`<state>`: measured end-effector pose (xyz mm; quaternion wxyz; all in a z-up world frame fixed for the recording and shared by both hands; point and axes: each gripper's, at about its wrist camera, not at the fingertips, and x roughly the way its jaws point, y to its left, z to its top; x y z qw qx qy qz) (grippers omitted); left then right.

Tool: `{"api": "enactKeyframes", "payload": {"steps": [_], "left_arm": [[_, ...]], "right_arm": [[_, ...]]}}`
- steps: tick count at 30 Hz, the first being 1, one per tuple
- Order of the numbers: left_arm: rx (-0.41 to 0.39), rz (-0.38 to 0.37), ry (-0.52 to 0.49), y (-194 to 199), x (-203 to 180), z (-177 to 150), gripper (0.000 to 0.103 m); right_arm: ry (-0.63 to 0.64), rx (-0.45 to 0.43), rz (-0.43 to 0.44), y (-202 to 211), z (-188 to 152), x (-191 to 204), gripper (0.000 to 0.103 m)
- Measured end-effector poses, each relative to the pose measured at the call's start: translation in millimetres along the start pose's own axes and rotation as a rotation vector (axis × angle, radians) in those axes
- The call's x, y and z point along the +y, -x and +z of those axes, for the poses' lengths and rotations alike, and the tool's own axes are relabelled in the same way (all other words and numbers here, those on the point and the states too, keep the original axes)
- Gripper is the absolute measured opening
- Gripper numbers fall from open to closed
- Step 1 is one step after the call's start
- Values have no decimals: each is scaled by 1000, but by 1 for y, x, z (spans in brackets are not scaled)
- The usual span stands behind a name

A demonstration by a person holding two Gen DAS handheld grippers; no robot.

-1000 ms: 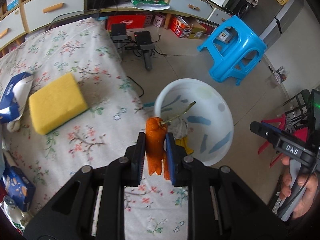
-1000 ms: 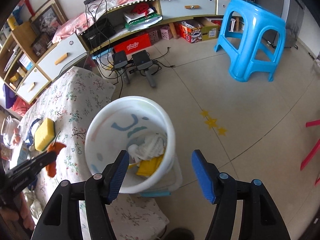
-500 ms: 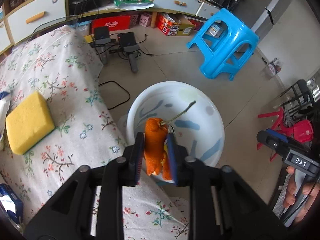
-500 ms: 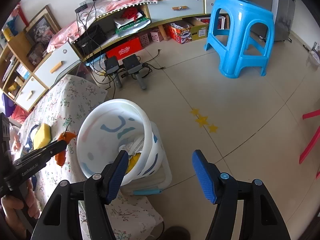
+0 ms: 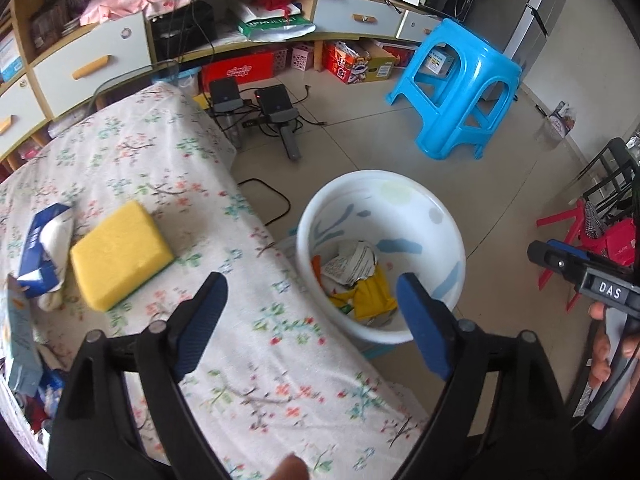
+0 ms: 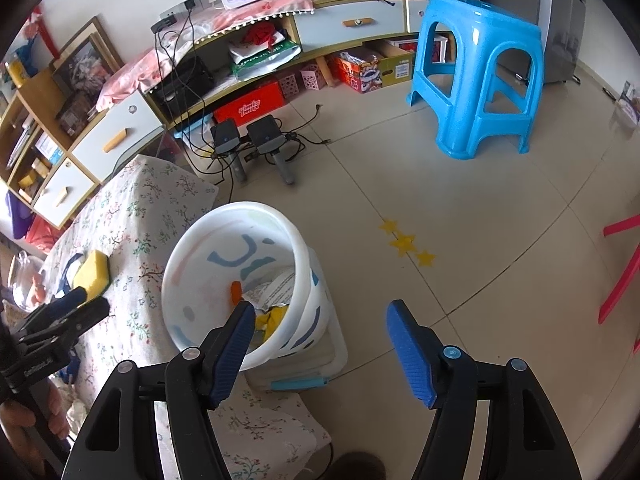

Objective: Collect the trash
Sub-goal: 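Return to the table and grasp the yellow sponge with the right gripper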

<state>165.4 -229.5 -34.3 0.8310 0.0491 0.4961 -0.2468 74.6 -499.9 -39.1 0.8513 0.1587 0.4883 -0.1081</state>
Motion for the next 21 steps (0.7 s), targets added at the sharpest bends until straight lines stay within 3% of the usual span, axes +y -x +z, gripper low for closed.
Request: {"api": "enactKeyframes", "payload": {"steps": [6, 21], "left_arm": [[-20, 17, 31, 23, 22, -13, 97], [-58, 98, 115, 86, 100, -58, 100]], "right_arm": [[45, -13, -21, 9, -8, 19, 86], [161, -35, -7, 18, -23, 83, 86]]}}
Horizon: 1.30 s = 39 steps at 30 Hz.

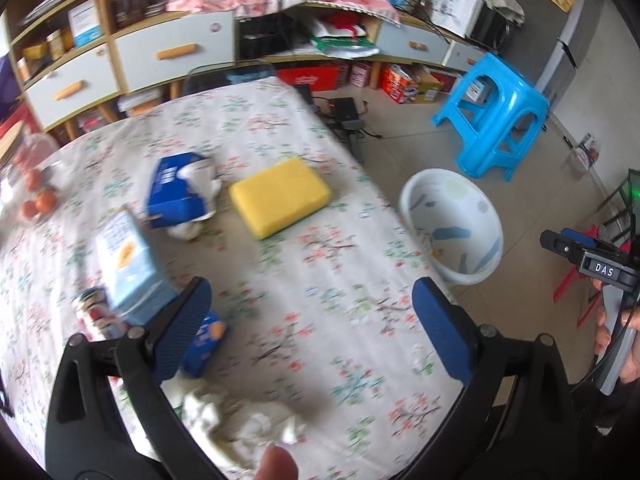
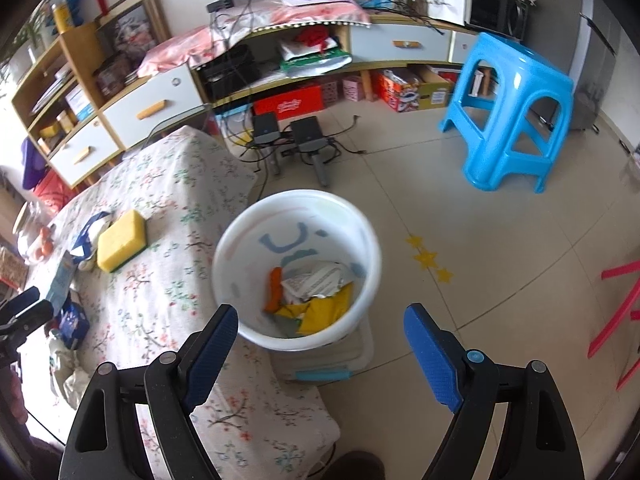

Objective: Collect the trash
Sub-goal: 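Return to the table and grasp the yellow sponge with the right gripper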

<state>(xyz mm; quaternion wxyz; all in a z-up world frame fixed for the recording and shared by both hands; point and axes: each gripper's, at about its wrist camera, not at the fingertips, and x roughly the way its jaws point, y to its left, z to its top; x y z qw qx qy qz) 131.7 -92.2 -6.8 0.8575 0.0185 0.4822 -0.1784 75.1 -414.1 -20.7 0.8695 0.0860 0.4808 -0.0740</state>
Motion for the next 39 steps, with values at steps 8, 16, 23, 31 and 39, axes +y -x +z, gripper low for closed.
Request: {"api": "enactKeyframes", "payload": {"steps": [8, 16, 23, 31, 39], "left_arm": [[-9, 63, 116, 20, 67, -21, 100], [53, 114, 288, 17, 127, -41, 100], [108, 119, 365, 1, 153, -47, 91], [166, 63, 480, -20, 174, -48, 75], [184, 38, 472, -26, 180, -48, 66]], "right_arm": [[51, 24, 22, -10, 1, 40, 86], [116, 48, 58, -25, 5, 95, 86], [170, 70, 85, -41, 9, 143, 86], [203, 106, 100, -65, 19, 191, 86], [228, 138, 139, -104, 33, 240, 86]]}}
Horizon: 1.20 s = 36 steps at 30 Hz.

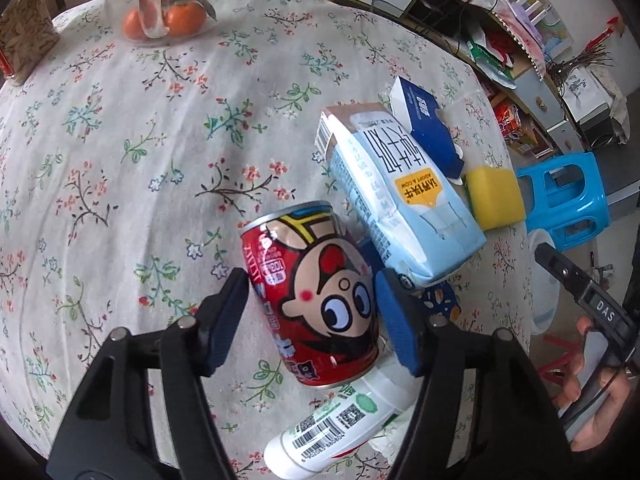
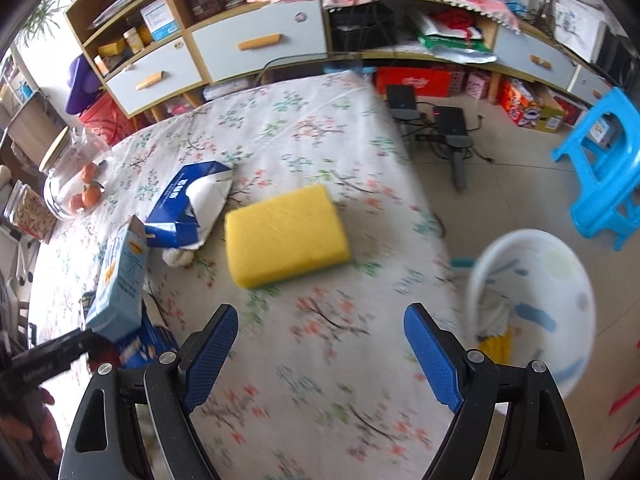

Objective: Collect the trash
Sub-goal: 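Return to the table and grasp the yellow sponge with the right gripper, then grasp the red cartoon can with the left gripper while the right carries the sponge to the bin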

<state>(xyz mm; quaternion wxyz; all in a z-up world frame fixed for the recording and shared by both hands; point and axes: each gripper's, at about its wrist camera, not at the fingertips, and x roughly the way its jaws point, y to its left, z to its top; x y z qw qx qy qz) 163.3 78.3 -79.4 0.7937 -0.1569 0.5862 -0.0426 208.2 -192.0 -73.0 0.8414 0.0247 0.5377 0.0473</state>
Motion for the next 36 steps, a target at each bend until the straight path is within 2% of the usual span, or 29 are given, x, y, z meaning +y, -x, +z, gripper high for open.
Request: {"api": "enactKeyframes", "payload": {"steps": [7, 12, 18, 27, 30, 36], "left_arm": [[-5, -13, -18, 6, 12, 2, 66], [-24, -7, -3, 15, 27, 2, 66], [-40, -3, 22, 22, 38, 1, 66], [-63, -9, 28, 34, 46, -3, 66], [-82, 5, 25, 40, 47, -6, 66], [-106, -14, 41, 47, 44, -6, 66]], "right_arm": [[36, 40, -27, -40, 15, 15, 87], [35, 52, 1, -54, 22, 20, 89], [46, 58, -34, -68, 27, 25, 91], [9, 47, 14, -68, 28, 15, 91], [-16, 43, 31, -64, 28, 10, 89], [-44, 34, 51, -49, 24, 4, 89]]}}
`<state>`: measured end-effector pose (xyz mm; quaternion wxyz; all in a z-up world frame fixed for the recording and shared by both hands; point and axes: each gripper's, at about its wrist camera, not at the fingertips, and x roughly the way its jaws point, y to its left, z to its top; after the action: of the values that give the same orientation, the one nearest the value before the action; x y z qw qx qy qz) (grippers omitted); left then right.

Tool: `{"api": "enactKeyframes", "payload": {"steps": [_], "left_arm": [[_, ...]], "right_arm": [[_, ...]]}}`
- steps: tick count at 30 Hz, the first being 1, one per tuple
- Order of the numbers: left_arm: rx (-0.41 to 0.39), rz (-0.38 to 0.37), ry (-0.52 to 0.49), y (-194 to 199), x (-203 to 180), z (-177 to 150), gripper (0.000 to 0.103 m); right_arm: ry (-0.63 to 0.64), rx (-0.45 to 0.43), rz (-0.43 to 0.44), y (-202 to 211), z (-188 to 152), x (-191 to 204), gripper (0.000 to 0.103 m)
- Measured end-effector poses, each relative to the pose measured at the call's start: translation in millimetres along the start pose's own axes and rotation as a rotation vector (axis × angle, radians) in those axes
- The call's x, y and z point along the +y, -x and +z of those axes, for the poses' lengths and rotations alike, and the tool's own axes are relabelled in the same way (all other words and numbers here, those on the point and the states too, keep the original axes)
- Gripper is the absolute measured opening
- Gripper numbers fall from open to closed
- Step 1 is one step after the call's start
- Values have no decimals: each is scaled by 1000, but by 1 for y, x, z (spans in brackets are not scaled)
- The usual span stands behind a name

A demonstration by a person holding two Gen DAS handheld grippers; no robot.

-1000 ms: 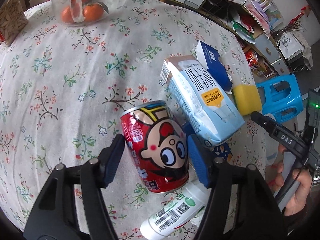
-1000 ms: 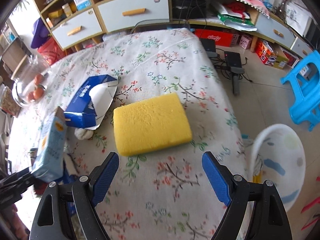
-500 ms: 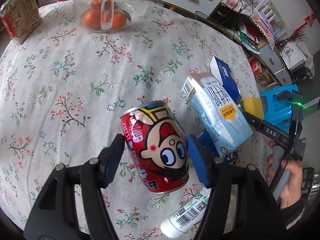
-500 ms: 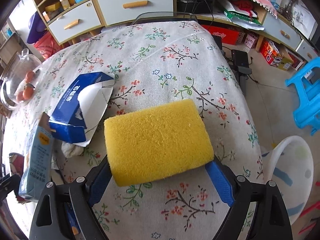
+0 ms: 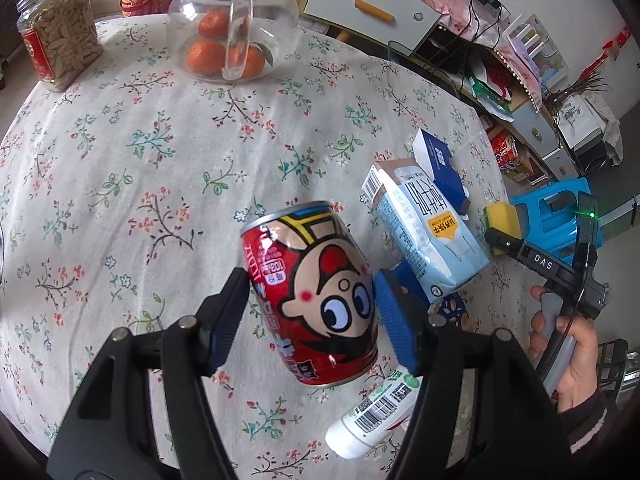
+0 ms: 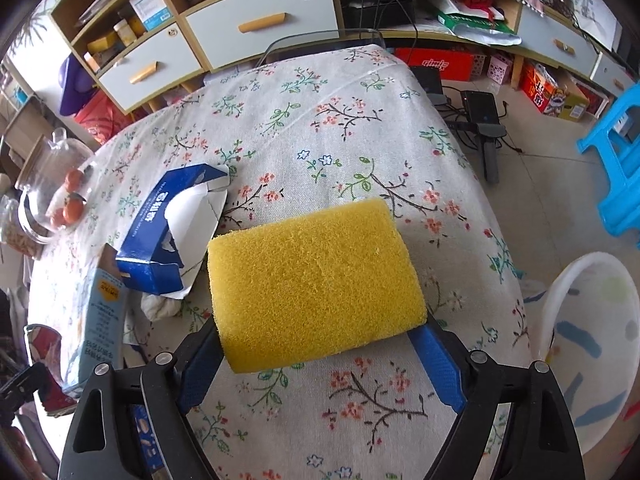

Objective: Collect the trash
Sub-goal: 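Grasp the red cartoon can with the left gripper while the right carries the sponge to the bin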

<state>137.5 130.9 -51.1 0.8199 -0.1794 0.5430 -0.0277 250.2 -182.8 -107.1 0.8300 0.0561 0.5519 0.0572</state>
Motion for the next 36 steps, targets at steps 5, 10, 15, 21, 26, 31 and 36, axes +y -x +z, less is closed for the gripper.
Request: {"api": "enactKeyframes", "payload": {"steps": [5, 10, 15, 21, 26, 31, 36], "left_arm": [[-31, -11, 5, 10, -3, -2, 66], [-55, -21, -2, 16, -8, -4, 66], [-79, -39, -18, 23, -18, -9, 66], [-84, -76, -45, 23, -39, -17, 66], [-81, -102, -102, 18, -69, -23, 66], [-62, -145, -150, 9, -101, -28, 66], [-38, -176, -194, -4, -137, -33, 66]], "right_arm": [[-12, -17, 5, 20, -6, -6, 89], [-28, -38, 30, 42, -15, -14, 89], [-35, -64, 22, 64, -25, -31, 89], [-102, -77, -17, 85, -40, -78, 89], [-193, -95, -49, 104, -53, -129, 89], [-255, -107, -90, 118, -64, -174, 89], [-279, -77, -88, 114, -71, -206, 89]]}}
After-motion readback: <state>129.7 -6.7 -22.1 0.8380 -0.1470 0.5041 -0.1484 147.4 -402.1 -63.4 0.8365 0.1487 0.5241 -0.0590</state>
